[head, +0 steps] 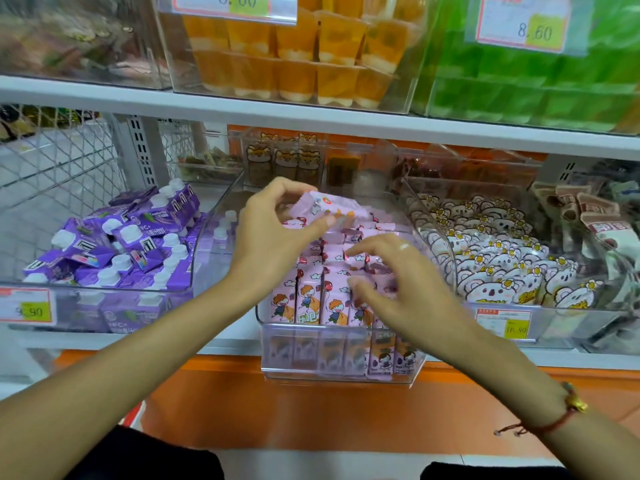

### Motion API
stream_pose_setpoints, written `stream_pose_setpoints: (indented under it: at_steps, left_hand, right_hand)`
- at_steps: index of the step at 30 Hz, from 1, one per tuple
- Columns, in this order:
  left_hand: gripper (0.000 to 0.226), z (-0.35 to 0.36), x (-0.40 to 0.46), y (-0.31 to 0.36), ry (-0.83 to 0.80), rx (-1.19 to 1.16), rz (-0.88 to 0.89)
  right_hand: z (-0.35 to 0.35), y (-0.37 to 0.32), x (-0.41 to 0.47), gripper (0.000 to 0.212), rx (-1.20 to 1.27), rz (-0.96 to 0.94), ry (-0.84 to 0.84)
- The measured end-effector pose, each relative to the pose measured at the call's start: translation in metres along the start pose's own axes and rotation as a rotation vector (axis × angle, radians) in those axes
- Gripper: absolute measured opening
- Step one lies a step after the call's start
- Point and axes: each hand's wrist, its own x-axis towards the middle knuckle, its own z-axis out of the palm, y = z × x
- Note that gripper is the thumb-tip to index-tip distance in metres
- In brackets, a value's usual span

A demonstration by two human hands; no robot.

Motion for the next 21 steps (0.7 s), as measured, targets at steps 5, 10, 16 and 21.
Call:
stream_pose_setpoints:
  at_steps: [5,10,16,21]
  left_hand:
    - [0.033,0.009,0.005,-0.003,-0.132,0.258,0.087]
    - [0.033,0.003,0.022,0.008,-0.319,0.406,0.191]
    - [0.028,0.015,0.066,0.030,-0.639,0.589,0.233]
    - [0.022,0.049,0.070,0.003,-0.816,0.834,0.116]
  right_hand:
    - [0.008,-0.001,-0.003,0.044,-0.166,-0.017,-0.237]
    - [0.004,-0.002,-0.003,0.045,-0.176,-0.015,-0.256]
    - [0.003,0.001,-0.004,0.043,-0.171,-0.021,-0.273]
    - [0.003,0.002,-0.006,0.043,-0.170,-0.047,-0.276]
